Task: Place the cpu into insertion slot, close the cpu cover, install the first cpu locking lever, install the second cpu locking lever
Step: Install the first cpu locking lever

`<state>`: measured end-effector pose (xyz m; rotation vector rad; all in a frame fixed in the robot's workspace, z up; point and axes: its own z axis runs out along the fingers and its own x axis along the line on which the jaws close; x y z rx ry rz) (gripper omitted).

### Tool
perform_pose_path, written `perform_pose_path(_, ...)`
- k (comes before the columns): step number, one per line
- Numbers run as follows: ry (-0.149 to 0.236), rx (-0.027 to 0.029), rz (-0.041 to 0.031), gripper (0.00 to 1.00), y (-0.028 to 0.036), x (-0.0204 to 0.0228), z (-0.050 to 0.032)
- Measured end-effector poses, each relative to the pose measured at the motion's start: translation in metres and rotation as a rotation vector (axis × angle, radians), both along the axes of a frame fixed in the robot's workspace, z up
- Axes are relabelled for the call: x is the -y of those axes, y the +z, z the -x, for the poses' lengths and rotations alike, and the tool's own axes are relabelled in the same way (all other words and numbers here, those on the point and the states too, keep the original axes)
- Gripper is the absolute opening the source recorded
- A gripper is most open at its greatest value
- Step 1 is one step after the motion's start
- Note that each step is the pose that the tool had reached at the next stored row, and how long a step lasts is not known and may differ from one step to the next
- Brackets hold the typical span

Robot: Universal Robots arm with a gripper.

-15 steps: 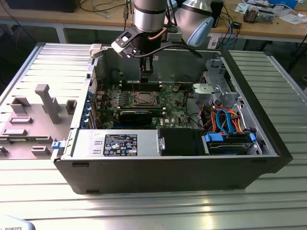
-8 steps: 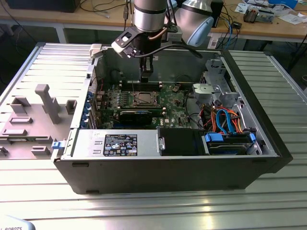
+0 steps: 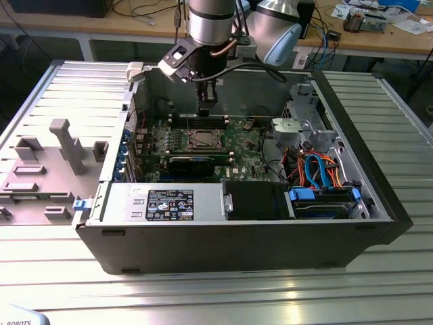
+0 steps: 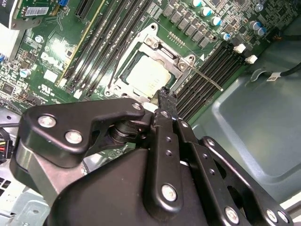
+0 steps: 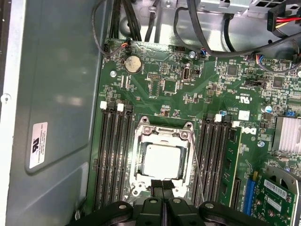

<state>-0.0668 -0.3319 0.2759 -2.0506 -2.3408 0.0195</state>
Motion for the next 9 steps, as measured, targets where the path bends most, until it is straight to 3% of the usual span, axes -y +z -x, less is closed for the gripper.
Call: perform_pose_path(9, 0.036, 0.0001, 0.0000, 0.11, 0.0000, 0.0000, -0.0001)
